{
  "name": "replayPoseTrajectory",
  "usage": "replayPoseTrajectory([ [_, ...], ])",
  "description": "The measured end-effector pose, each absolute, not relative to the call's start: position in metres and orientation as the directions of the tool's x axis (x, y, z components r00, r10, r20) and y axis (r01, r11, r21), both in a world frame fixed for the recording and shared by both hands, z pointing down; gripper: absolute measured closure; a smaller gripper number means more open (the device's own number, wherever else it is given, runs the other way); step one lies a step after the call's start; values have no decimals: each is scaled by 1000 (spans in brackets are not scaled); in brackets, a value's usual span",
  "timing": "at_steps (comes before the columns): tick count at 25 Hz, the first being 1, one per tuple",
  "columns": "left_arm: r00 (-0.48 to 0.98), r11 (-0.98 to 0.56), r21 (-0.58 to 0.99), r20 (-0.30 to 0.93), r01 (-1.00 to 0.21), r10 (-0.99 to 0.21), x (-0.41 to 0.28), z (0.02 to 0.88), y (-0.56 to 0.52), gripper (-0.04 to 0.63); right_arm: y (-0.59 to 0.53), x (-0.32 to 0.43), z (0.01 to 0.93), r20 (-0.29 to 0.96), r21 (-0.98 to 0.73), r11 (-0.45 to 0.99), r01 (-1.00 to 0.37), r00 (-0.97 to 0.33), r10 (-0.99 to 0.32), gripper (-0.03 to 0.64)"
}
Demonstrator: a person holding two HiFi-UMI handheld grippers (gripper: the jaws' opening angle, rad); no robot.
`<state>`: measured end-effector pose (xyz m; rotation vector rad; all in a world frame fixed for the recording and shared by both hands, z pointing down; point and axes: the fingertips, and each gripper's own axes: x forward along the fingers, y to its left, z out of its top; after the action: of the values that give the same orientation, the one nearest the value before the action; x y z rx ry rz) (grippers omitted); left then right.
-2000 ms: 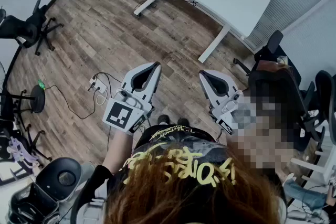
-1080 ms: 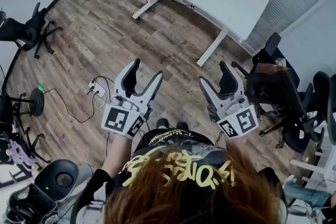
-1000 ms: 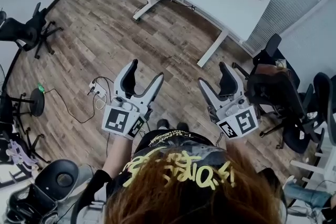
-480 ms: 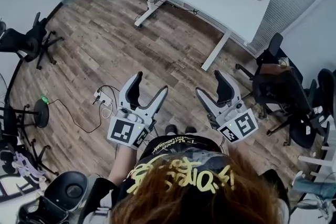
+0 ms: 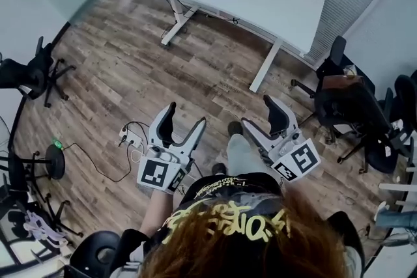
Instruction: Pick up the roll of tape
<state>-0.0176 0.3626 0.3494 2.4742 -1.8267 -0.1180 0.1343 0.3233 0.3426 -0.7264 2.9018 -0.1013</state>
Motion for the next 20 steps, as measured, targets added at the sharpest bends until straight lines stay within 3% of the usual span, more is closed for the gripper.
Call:
replayPoseTrajectory([
  [20, 273, -275, 49, -42, -960, -961, -29, 331, 158, 267, 110, 103, 331, -172, -116, 923, -367, -908, -382, 307],
])
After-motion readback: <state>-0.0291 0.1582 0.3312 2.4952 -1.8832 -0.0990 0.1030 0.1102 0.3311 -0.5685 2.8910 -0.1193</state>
